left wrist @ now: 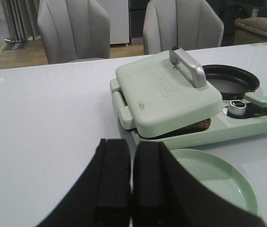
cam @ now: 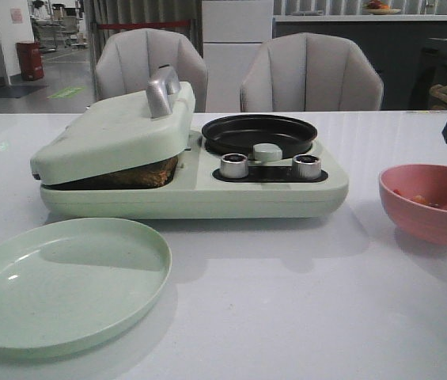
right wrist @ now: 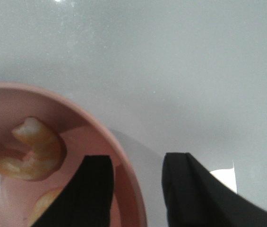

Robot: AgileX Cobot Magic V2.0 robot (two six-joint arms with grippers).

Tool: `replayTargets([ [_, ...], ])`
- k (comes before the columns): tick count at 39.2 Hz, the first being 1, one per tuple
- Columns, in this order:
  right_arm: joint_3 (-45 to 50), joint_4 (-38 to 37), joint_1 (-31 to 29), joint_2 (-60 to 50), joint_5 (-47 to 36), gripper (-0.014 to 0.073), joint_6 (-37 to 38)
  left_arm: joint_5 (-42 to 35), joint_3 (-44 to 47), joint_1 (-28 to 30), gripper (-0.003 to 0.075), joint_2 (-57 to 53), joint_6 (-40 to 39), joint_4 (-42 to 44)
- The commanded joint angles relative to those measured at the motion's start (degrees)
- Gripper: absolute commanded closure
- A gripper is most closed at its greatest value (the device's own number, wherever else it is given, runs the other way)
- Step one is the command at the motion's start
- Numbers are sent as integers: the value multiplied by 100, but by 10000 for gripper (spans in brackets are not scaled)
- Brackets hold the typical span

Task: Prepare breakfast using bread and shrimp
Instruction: 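Grasp the rim of the pink shrimp bowl with the right gripper, then lift the pink bowl and tilt it over the black pan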

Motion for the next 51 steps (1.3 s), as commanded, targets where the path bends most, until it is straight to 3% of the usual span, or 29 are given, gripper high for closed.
replayTargets([
  [1,-267,35,-27,-46,-210,221,-89,-465,-145,-44,606,74,-65,-59],
  [5,-294,77,-21,131,-235,234,-89,-465,-145,-44,606,74,-65,-59],
  [11,-301,181,-21,197,-358,471,-89,-465,-145,-44,606,74,-65,-59],
  [14,-364,218,-21,160,-381,437,-89,-465,-145,-44,606,74,-65,-59],
  [21,-639,260,-8,-181,-114,442,-140,-465,-145,-44,606,74,-65,-59],
  [25,-749,328,58,-442,-357,452,-325,-465,-145,-44,606,74,-65,-59],
  [39,-897,483,993,-806,-2611,453,-330,-465,-145,-44,606,74,-65,-59],
  [46,-779,331,1559,-717,-4494,453,-330,-465,-145,-44,606,74,-65,-59],
  [51,-567,-428,1806,-609,-5971,453,-325,-465,-145,-44,606,74,-65,-59],
])
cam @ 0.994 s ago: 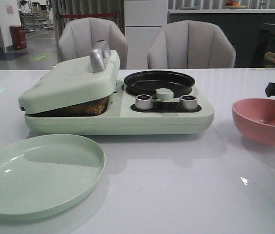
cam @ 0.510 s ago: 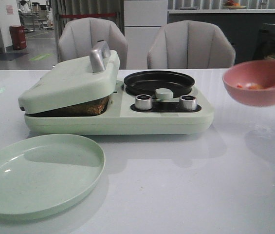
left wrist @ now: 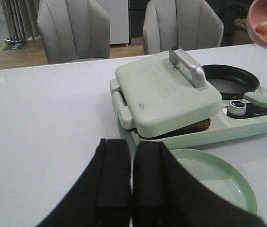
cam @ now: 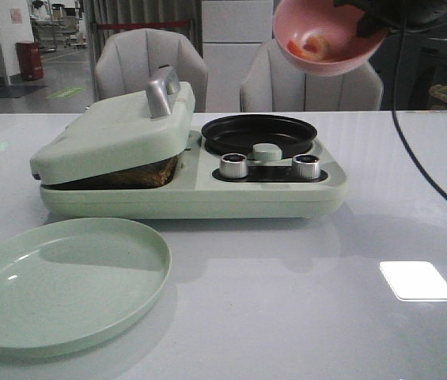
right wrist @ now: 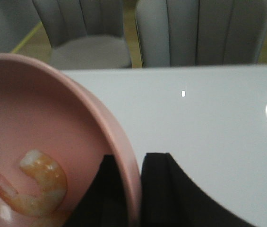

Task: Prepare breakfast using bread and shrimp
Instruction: 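Lift the pink bowl and tilt it over the black pan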

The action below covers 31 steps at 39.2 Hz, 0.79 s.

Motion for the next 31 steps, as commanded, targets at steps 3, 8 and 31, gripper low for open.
replayTargets([
  [3,116,-1116,176,-106,-2289,453,-75,-457,-155,-44,606,74,-65,-59],
  [8,225,-1805,203,200,-3281,453,-75,-457,-155,-44,606,74,-65,-59],
  [31,185,-1556,722,1504,-5518,453,-3926,-457,-155,-44,606,74,-65,-59],
])
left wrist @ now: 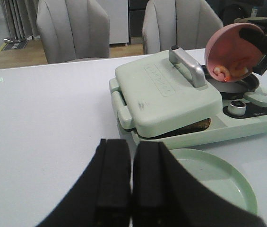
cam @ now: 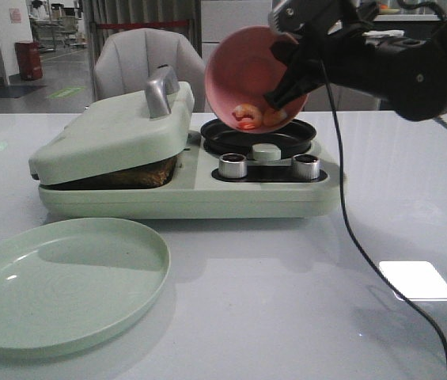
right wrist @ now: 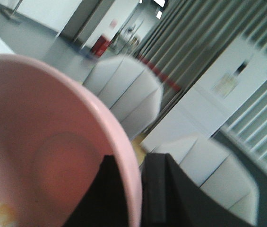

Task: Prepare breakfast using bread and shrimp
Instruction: 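Lift the pink bowl and tilt it over the black pan, then raise the emptied pink bowl away from the pan with the right gripper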

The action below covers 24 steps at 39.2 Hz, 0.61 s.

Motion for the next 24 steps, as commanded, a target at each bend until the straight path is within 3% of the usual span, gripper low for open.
replayTargets([
  [1,-178,373,92,-196,-1095,453,-846,-457,-155,-44,606,74,-65,-59],
  [13,-363,662,117,-13,-1147,453,-1887,-457,-155,-44,606,74,-65,-59],
  [24,-586,1209,117,-13,-1333,453,-1654,-457,-155,-44,606,74,-65,-59],
])
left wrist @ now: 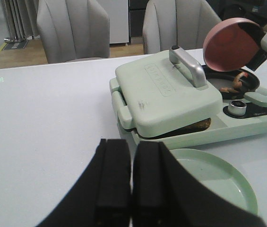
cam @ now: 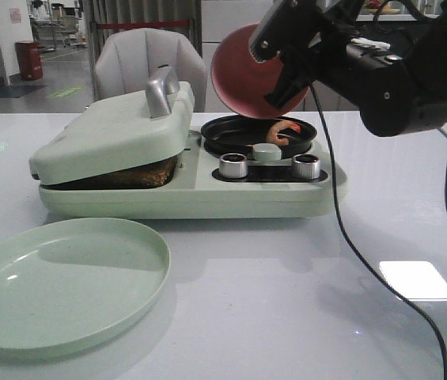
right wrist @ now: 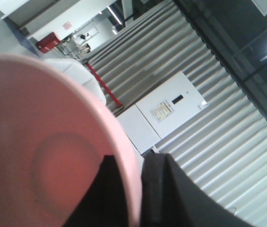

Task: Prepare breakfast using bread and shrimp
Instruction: 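Raise the emptied pink bowl away from the pan with the right gripper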

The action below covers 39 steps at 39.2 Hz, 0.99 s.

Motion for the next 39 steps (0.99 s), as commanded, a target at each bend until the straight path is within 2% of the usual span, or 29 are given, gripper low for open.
replayTargets([
  [1,-268,486,-17,-358,-629,453,368,-457,-155,-44,606,74,-65,-59],
  [7,-290,1540,-17,-428,-300,453,2497,-457,-155,-44,606,74,-65,-59],
  [12,-290,1687,-17,-720,1066,453,4251,-457,-155,-44,606,74,-65,-59],
  [15,-290,1570,-17,-956,2103,453,4747,-457,-155,-44,606,74,-65,-59],
  [22,-290,1559,-53,-1763,4381,453,4774,-457,-155,-44,606,74,-65,-59],
  [28,-290,1559,-229,-2506,5957,453,4774,-457,-155,-44,606,74,-65,-59],
  [35,-290,1437,-694,-3094,7125,453,4774,-457,-155,-44,606,74,-65,-59],
  [39,-285,964,-1059,-3145,7651,453,4774,-457,-155,-44,606,74,-65,-59],
])
